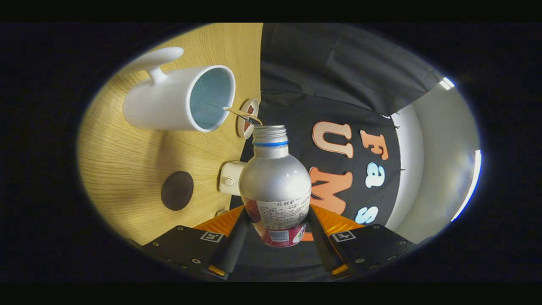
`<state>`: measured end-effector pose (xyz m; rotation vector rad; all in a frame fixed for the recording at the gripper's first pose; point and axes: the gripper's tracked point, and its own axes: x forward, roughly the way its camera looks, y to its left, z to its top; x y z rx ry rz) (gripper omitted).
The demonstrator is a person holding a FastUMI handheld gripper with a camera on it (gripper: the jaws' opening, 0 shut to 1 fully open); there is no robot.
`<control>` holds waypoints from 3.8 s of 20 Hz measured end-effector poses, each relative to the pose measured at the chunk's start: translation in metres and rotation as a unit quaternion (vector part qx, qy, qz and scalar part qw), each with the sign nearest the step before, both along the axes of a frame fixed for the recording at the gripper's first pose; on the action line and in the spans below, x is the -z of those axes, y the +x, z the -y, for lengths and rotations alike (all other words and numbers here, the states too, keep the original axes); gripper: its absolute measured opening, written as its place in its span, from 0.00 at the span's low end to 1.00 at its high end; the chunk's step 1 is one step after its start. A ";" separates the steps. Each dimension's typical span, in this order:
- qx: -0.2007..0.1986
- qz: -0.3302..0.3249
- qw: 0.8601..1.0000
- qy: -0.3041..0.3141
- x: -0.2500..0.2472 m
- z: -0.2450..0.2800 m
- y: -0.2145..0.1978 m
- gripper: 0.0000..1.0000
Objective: Take the bottle from table, then pour the juice into the cup, finally place the bottle on the coaster
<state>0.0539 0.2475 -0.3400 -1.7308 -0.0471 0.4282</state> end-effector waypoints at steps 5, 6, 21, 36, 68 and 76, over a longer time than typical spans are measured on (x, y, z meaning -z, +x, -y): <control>-0.004 0.003 1.000 -0.008 -0.002 0.002 -0.003 0.77; -0.005 0.005 1.000 -0.010 -0.003 0.002 -0.002 0.77; -0.015 0.021 0.999 -0.027 -0.016 -0.001 0.002 0.77; -0.032 0.038 0.997 -0.065 -0.020 -0.007 0.006 0.77; -0.085 0.090 0.986 -0.113 -0.037 -0.024 0.002 0.77; -0.099 0.080 0.984 -0.128 -0.029 -0.030 -0.005 0.77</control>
